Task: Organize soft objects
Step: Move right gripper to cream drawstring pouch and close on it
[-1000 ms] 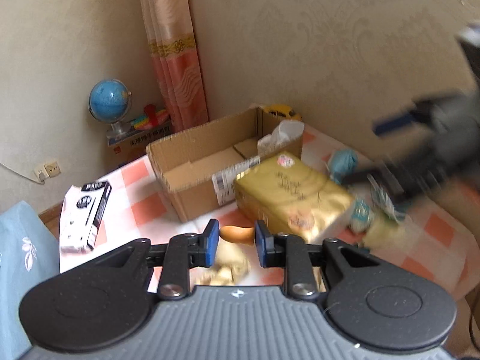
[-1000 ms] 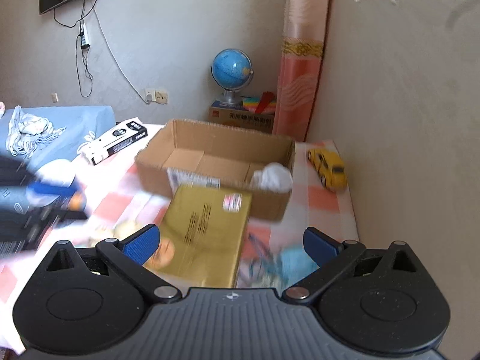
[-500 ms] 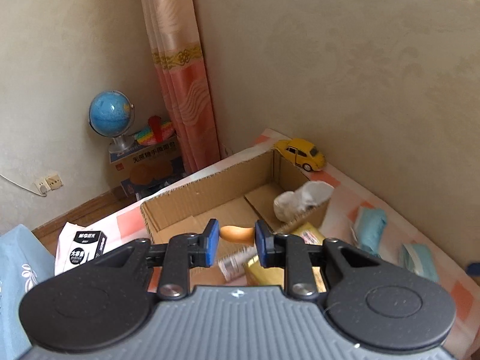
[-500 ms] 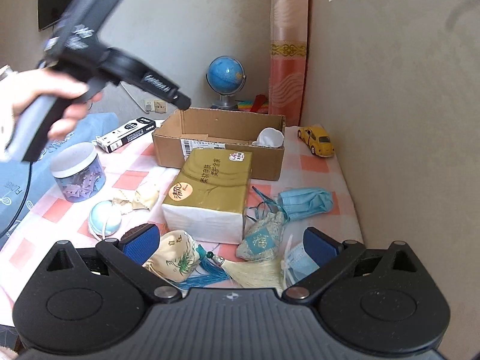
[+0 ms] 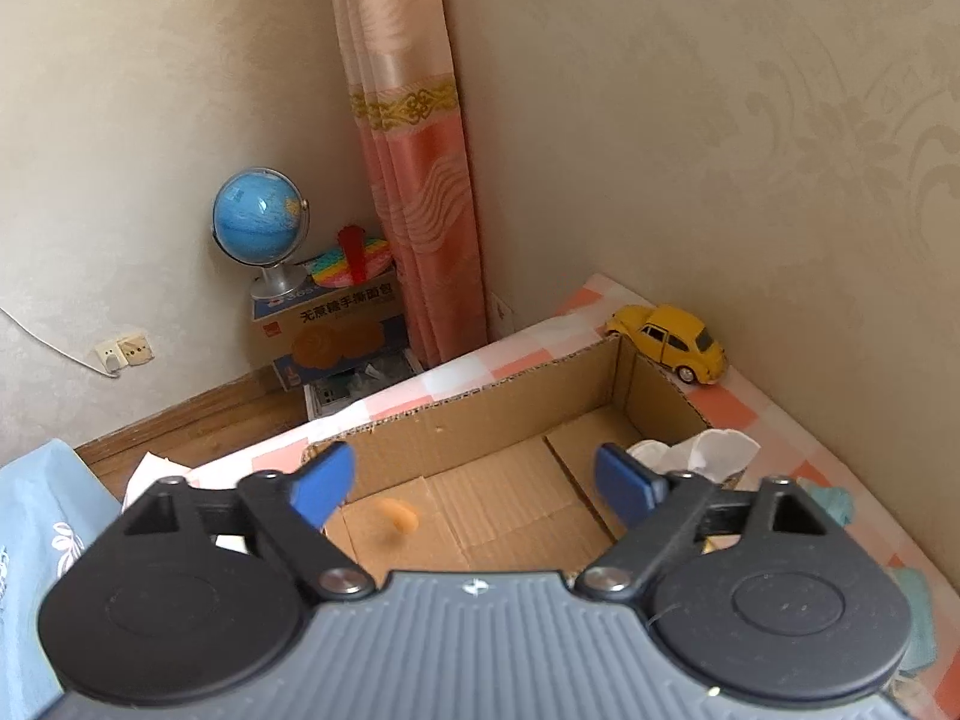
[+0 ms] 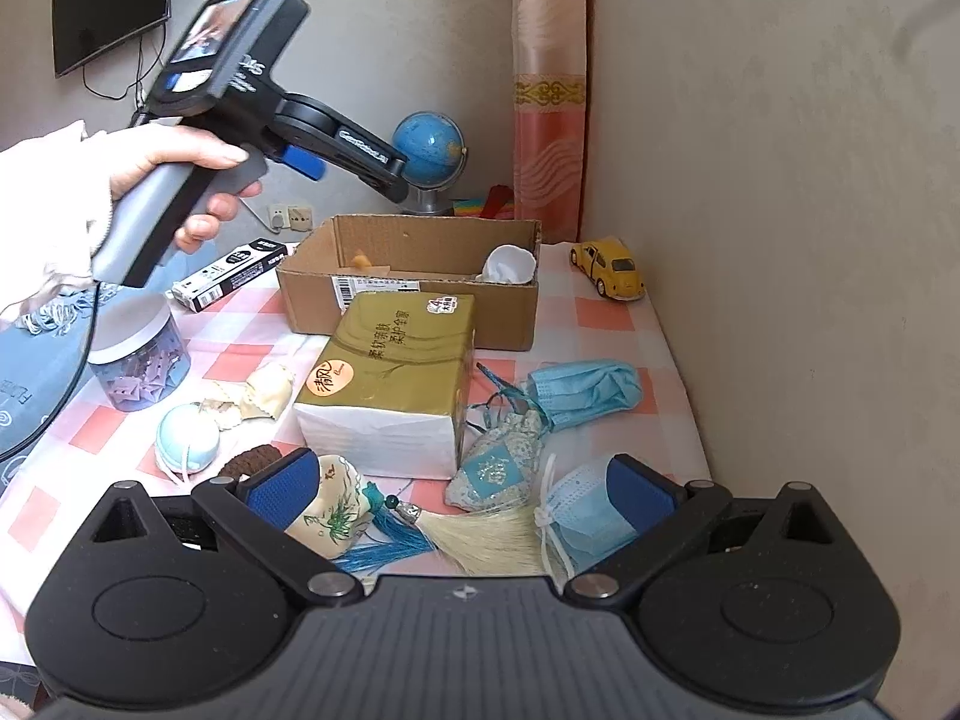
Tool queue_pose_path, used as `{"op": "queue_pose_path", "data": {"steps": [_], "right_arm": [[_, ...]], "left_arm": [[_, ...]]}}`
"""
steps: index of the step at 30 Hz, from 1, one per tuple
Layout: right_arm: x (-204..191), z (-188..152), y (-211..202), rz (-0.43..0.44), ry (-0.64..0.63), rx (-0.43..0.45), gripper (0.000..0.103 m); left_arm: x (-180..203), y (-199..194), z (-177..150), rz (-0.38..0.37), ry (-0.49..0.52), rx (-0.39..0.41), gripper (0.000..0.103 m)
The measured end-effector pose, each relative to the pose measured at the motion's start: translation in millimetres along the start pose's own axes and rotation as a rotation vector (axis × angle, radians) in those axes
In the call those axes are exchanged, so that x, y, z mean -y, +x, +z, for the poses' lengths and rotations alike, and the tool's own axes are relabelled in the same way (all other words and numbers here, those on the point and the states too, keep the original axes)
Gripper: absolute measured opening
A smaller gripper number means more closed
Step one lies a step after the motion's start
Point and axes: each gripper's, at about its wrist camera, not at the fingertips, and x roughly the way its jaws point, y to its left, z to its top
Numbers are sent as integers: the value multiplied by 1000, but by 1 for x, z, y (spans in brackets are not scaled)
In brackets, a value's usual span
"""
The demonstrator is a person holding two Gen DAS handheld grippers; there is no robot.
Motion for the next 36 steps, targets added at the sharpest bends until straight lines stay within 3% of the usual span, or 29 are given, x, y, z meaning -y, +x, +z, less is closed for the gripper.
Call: {"op": "queue_pose_path", "data": {"steps": [10,21,36], "right_arm": [[-3,-8,-6,-1,-2,7,103],[-9,-24,-10,-6,-33,-18,103],[-26,-34,15,3,-78,-96,103]], "left_arm": [[-1,-58,-34,-60,10,49,97],[12,-110,-110,-77,23,82,98],[1,-107,-211,-62,-103,-54,98]]}}
